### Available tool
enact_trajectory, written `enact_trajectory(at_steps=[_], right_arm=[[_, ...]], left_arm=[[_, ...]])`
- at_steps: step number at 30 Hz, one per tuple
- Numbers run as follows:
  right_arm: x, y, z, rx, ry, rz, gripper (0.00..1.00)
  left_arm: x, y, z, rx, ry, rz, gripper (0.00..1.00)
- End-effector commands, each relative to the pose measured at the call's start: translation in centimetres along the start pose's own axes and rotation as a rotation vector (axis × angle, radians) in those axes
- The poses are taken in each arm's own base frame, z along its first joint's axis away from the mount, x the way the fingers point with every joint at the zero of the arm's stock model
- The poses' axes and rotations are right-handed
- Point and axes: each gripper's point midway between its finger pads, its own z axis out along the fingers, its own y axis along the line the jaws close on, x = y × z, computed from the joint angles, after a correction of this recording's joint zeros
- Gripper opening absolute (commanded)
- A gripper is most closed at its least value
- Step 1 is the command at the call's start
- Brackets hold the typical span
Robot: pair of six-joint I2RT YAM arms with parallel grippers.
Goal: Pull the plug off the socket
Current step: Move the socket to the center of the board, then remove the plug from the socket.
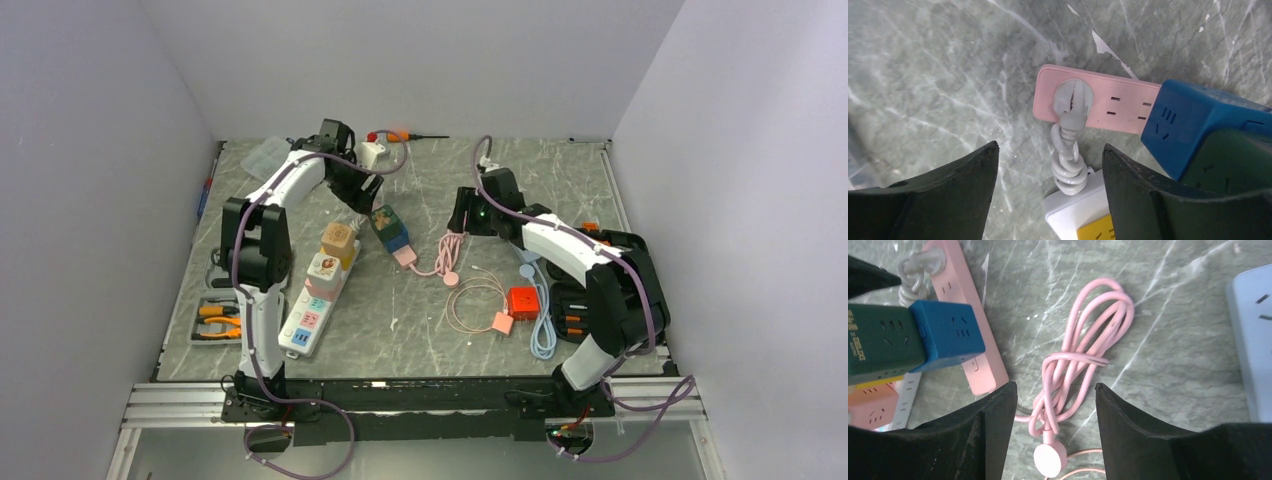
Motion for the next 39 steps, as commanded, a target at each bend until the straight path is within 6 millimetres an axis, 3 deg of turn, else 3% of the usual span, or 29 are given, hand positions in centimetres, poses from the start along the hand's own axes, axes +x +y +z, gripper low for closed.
enact_trajectory(at_steps=[1, 8, 16, 20, 23, 25, 33, 39], right_arm=[[-3.6, 0.5, -1.1, -0.082, -0.090, 0.036, 0.61], [-4.5, 0.6, -0.3, -0.148, -0.088, 0.076, 0.60], [-5.1, 1.4, 0.6, -0.205, -0.087, 0.106, 0.60], [-5.2, 1.7, 1.2, -0.225, -0.086, 0.111, 0.60], [-5.6, 2.1, 1.6, -0.263, -0.097, 0.114, 0.59], [-5.7, 2.7, 1.8, -0.307, -0.092, 0.114, 0.59], [-7.1, 4.7, 2.8, -0.482, -0.082, 0.105, 0.59], [-6.9, 5.9, 4.8, -0.588, -0.011, 0.115, 0.67]], left_arm=[[0.1, -0.7, 1.2, 0.070, -0.013, 0.028, 0.74], [2.7, -2.3, 2.9, 0.173, 0.056, 0.044, 0.69], [4.8, -2.5, 4.5, 0.175, 0.111, 0.071, 0.64], [4.3, -2.1, 4.8, 0.147, 0.102, 0.099, 0.50], [3.5, -2.3, 4.6, 0.158, 0.074, 0.117, 0.19], [2.5, -2.6, 3.9, 0.176, 0.048, 0.125, 0.00], [-3.0, -5.8, -2.1, 0.243, -0.178, 0.245, 0.00], [-4.1, -8.4, -5.4, 0.294, -0.277, 0.319, 0.00]])
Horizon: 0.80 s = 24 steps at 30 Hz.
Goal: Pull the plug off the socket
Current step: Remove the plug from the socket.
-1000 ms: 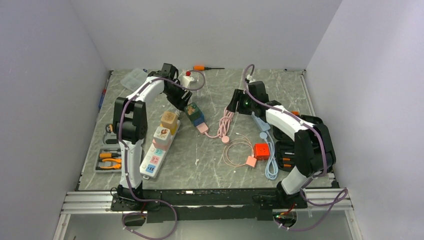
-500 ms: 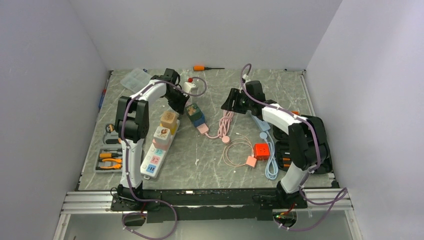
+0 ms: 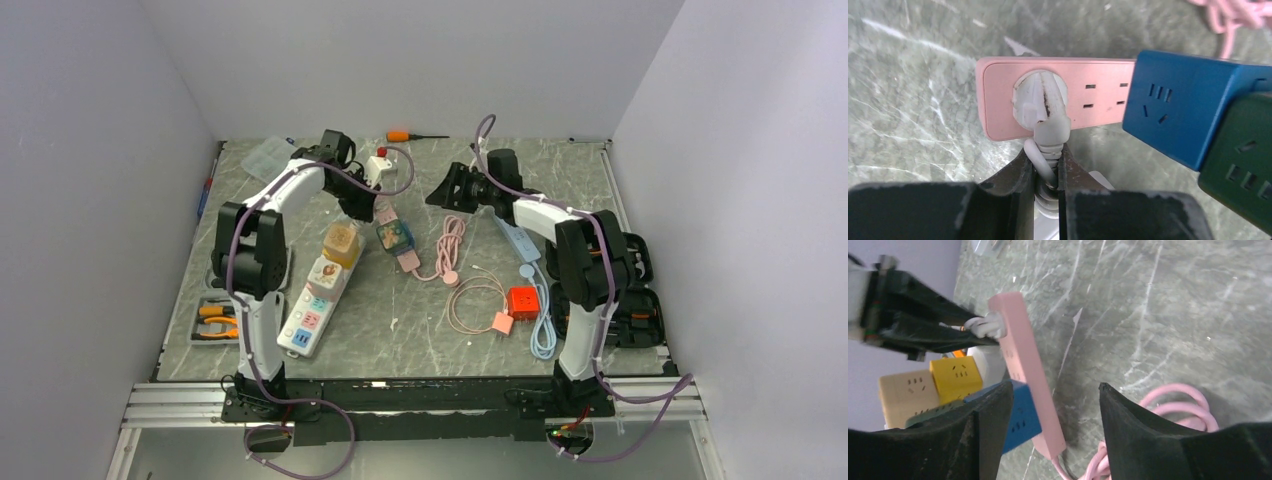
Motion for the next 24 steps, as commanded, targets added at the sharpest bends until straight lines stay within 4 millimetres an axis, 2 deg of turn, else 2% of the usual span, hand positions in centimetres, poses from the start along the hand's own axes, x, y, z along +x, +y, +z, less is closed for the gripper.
enact_trajectory(at_steps=[1, 6, 10, 15, 20, 24], right_arm=[[-1.5, 2.4, 0.9, -0.147, 0.007, -0.030, 0.70], [-0.5, 3.7, 1.0, -0.229, 0.021, -0.067, 0.84], [1.1, 5.9, 1.2, -0.318, 0.047, -0.125, 0.88], [2.6, 8.8, 1.3, -0.421, 0.070, -0.218, 0.86], [3.5, 10.1, 1.6, -0.465, 0.062, -0.300, 0.82], [3.8, 10.4, 2.0, -0.505, 0.053, -0.313, 0.80]], left_arm=[[-6.9, -4.4, -5.7, 0.059, -0.243, 0.185, 0.00], [-7.7, -5.9, -7.7, 0.062, -0.291, 0.216, 0.00], [-8.2, -6.8, -8.6, 0.075, -0.319, 0.223, 0.00], [-8.1, -7.7, -9.0, 0.106, -0.325, 0.228, 0.00], [-7.8, -8.5, -9.5, 0.128, -0.326, 0.245, 0.00], [-8.0, -9.3, -10.1, 0.147, -0.335, 0.257, 0.00]])
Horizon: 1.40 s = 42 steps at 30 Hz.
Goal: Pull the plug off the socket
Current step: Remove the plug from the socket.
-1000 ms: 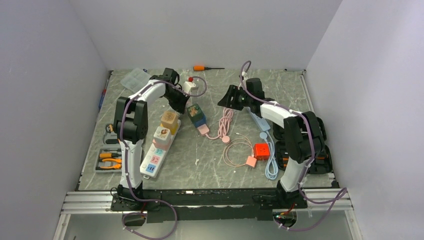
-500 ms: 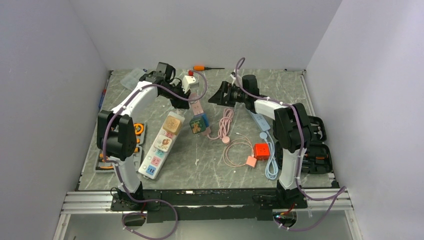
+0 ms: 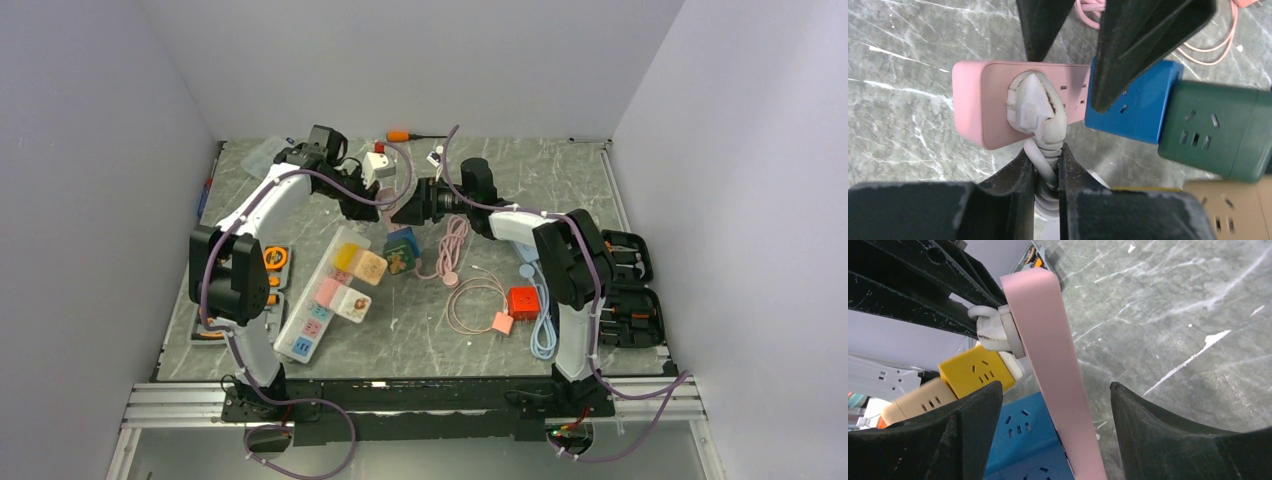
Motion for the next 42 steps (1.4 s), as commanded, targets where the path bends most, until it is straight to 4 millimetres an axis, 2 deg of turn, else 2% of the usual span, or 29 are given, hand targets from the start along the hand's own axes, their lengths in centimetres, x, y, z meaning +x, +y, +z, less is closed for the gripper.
enact_trajectory(at_steps=[1, 7, 10, 15, 18, 23, 24, 27, 30, 31, 32, 33, 34, 36, 42], right_arm=[[-1.9, 1.7, 0.1, -0.103, -0.057, -0.134, 0.80], [-1.0, 3.1, 1.5, -0.179, -0.031, -0.179, 0.77], [0.4, 4.0, 2.4, -0.225, 0.007, -0.185, 0.74], [2.2, 4.9, 2.8, -0.289, 0.040, -0.173, 0.67], [2.6, 4.9, 2.9, -0.300, 0.045, -0.154, 0.52], [1.6, 5.4, 2.0, -0.298, 0.018, -0.172, 0.11], [1.5, 5.5, 1.7, -0.292, 0.015, -0.176, 0.00], [1.6, 5.6, 0.8, -0.262, 0.016, -0.199, 0.00], [1.3, 6.7, 0.0, -0.261, 0.014, -0.236, 0.00], [1.2, 7.1, -0.2, -0.263, 0.013, -0.249, 0.00], [1.2, 7.3, -0.4, -0.262, 0.016, -0.260, 0.00], [1.2, 7.5, -0.6, -0.260, 0.019, -0.271, 0.00], [1.1, 7.6, -0.7, -0.257, 0.024, -0.282, 0.00], [1.0, 7.8, -0.9, -0.248, 0.036, -0.301, 0.00], [0.3, 9.6, -1.4, -0.260, 0.049, -0.393, 0.00]], left_arm=[[-5.1, -2.9, -3.5, 0.045, -0.156, 0.118, 0.00], [-5.1, -3.5, -3.8, 0.054, -0.163, 0.118, 0.00], [-5.2, -3.4, -3.7, 0.055, -0.167, 0.113, 0.00], [-5.5, -3.3, -3.5, 0.055, -0.180, 0.103, 0.00], [-5.5, -3.5, -3.4, 0.062, -0.182, 0.095, 0.00], [-5.2, -3.8, -3.1, 0.060, -0.179, 0.081, 0.02], [-5.1, -3.8, -3.1, 0.058, -0.181, 0.079, 0.05], [-4.9, -3.9, -3.0, 0.053, -0.186, 0.068, 0.28], [-5.2, -4.0, -3.0, 0.058, -0.196, 0.050, 0.57], [-5.2, -4.1, -2.9, 0.063, -0.201, 0.046, 0.65], [-5.3, -4.2, -2.9, 0.071, -0.205, 0.043, 0.68], [-5.4, -4.4, -2.9, 0.086, -0.209, 0.042, 0.80], [-5.4, -4.6, -2.8, 0.102, -0.211, 0.041, 0.86], [-5.3, -5.0, -2.5, 0.131, -0.201, 0.043, 0.91], [-3.8, -5.6, -1.5, 0.193, -0.148, 0.056, 0.91]])
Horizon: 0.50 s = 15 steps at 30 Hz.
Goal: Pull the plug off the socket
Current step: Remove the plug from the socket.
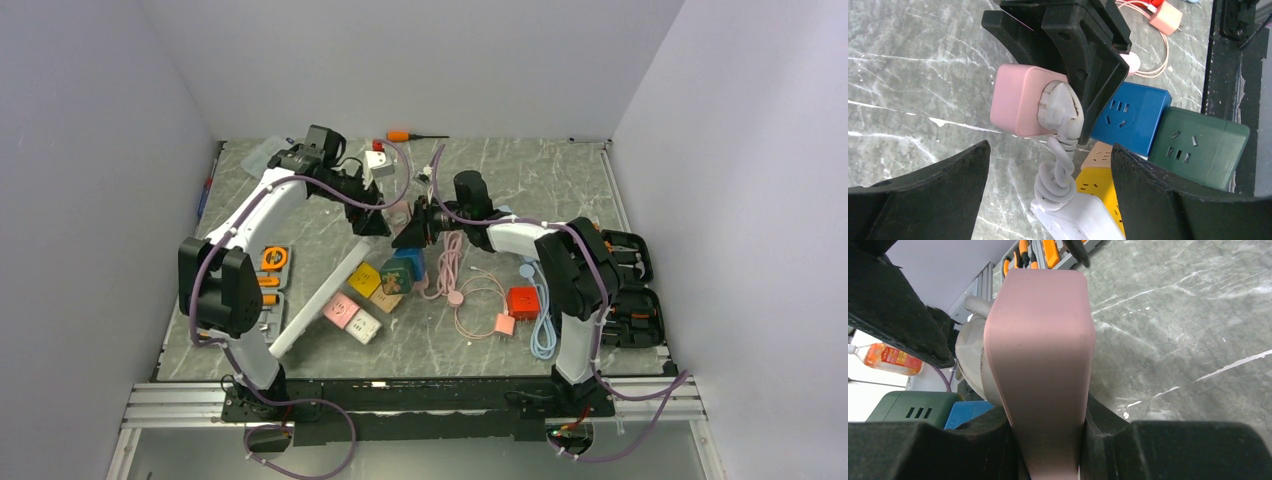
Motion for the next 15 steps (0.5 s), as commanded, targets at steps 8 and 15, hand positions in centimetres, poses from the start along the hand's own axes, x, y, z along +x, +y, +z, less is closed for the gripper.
enact_trajectory(at_steps=[8, 15], right_arm=[[-6.3, 7.1, -1.3, -0.092, -0.048, -0.333, 0.00], [-6.2, 7.7, -1.2, -0.100, -0.038, -0.355, 0.00]], left_arm=[[-0.6, -1.8, 0.8, 0.161, -0.029, 0.016, 0.92], [-2.0, -3.8, 0.3, 0.281, -0.117, 0.015, 0.75]])
